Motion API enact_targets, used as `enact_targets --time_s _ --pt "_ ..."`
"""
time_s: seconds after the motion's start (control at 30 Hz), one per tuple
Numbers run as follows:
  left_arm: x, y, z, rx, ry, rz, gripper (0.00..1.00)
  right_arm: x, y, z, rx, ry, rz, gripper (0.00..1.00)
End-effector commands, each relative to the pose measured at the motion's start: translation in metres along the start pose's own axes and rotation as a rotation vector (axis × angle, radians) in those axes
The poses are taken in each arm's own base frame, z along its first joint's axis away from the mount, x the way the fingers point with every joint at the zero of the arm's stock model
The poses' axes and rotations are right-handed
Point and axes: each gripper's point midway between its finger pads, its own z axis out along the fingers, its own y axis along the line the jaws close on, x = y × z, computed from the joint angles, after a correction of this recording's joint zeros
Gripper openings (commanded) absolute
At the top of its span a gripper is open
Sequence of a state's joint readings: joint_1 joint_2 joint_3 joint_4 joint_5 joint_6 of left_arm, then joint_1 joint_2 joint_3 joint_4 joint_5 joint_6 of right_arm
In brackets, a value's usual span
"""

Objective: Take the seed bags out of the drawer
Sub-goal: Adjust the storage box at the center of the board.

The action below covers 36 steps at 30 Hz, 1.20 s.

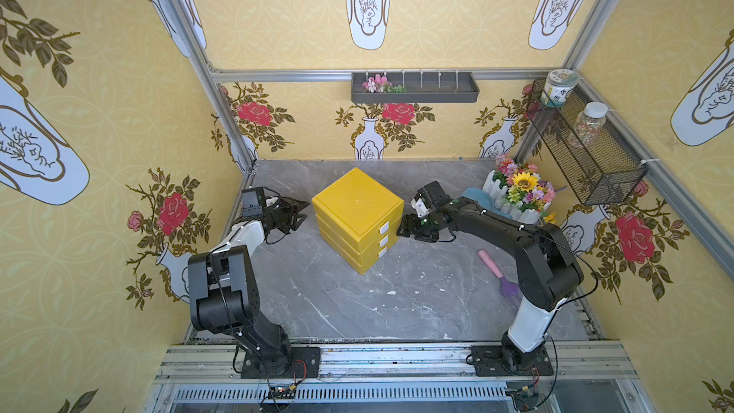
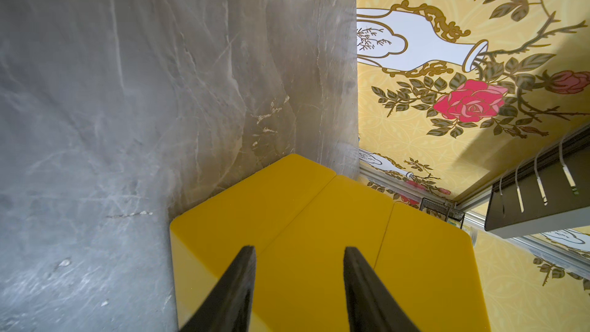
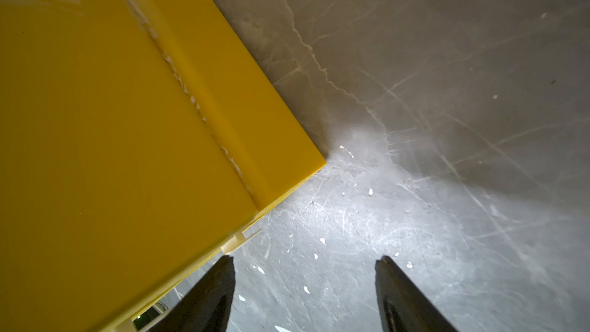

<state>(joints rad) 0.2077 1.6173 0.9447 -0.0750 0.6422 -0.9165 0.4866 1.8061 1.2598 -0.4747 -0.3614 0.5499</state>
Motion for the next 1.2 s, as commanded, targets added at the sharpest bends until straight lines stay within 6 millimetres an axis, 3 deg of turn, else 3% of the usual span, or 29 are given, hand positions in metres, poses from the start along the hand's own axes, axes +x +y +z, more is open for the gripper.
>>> enact_targets --time_s 0.0,0.33,0.57,1.17 --pt "0.004 -0.001 0.003 0.020 0.029 0.023 0.49 -0.004 0.002 0.002 -0.002 -0.003 -0.001 0.73" --pt "0.022 0.003 0.012 0.017 0.084 0.042 0.49 -0.017 0.004 0.008 0.007 -0.008 -0.001 0.73" --pt "0.038 0.004 0.008 0.023 0.105 0.055 0.48 -0.025 0.002 0.012 0.018 -0.007 -0.005 0.73" --pt "0.091 0.030 -0.035 0.010 0.067 0.047 0.49 -0.047 0.014 0.038 -0.003 0.019 -0.017 0.73"
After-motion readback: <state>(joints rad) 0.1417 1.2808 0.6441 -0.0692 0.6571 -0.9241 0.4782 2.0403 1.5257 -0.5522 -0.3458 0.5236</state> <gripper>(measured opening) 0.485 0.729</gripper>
